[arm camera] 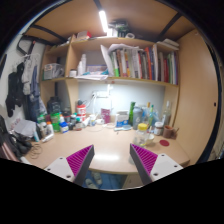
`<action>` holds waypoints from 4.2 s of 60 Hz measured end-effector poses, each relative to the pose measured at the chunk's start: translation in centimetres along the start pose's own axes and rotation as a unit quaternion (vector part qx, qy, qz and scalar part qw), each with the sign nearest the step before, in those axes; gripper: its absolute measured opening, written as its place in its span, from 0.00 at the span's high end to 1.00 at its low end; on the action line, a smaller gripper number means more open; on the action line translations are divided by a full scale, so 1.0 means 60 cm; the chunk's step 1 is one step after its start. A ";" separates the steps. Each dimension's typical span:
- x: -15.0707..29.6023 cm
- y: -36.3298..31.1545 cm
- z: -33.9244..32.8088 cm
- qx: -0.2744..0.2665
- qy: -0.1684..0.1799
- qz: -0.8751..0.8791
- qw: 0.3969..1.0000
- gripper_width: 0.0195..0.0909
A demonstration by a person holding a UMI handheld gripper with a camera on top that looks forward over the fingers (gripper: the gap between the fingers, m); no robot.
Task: Pour water
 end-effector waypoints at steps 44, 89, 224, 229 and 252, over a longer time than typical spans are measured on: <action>-0.261 0.232 0.452 -0.019 0.045 0.029 0.998 0.49; -0.106 0.194 0.633 0.006 -0.111 0.743 0.660 0.68; -0.288 0.725 0.631 -0.113 -0.088 0.075 0.987 0.08; -0.281 0.714 0.592 -0.119 -0.092 0.092 0.984 0.09; -0.208 0.617 0.301 -0.158 -0.111 0.093 0.977 0.10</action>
Point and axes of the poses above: the point between the fingertips, and its own axes, seen from behind it with the camera up: y to the right, x up, z forward, the way the camera looks, the point moved 3 cm from there along -z, backward, against the way the camera looks, and after that the axes turned 10 degrees about y, right-handed, at the moved point
